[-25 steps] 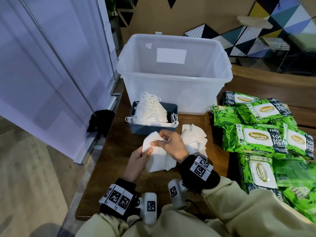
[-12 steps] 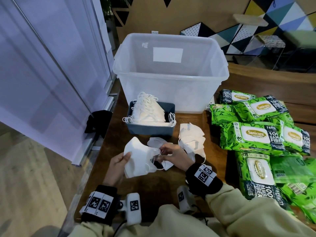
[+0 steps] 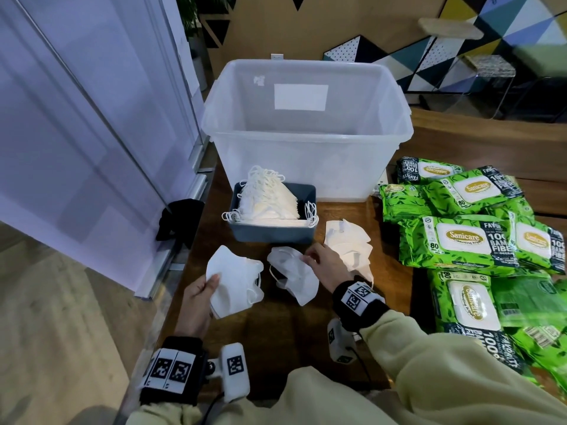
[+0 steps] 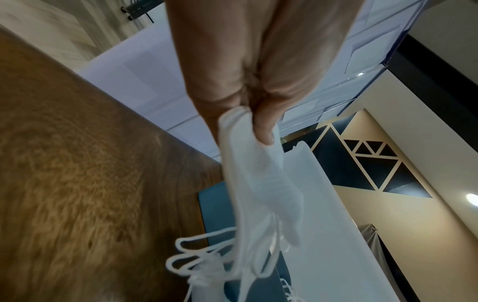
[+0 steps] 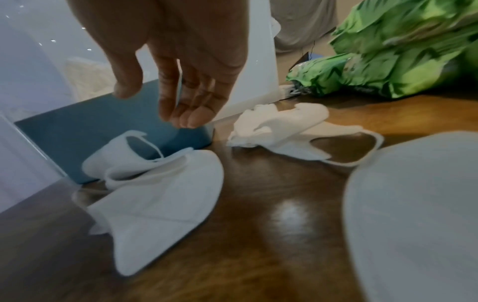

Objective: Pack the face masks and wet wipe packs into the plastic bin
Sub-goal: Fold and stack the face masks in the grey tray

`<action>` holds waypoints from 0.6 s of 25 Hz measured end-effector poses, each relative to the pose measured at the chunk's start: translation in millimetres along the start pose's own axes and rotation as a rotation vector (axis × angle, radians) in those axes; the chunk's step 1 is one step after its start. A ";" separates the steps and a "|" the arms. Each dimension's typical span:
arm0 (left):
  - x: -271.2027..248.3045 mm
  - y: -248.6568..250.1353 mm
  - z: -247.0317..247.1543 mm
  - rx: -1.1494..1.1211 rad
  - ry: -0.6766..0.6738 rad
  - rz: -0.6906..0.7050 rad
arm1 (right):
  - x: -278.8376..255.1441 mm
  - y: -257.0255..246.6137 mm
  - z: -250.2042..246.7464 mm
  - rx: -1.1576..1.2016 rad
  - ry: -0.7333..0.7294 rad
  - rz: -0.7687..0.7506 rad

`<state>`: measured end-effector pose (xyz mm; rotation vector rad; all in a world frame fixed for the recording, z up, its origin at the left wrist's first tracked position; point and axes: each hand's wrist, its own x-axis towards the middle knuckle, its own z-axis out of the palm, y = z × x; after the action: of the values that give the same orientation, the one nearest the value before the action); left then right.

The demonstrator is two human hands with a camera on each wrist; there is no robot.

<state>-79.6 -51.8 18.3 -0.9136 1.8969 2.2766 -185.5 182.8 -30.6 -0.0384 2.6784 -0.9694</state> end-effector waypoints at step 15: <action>-9.4 1.5 1.9 -0.019 0.055 0.001 | -15.0 -25.6 -26.3 0.060 0.135 -0.057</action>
<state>-73.2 -47.4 24.1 -0.9871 1.9005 2.2972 -180.3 181.2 8.6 -0.0380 2.7825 -1.1060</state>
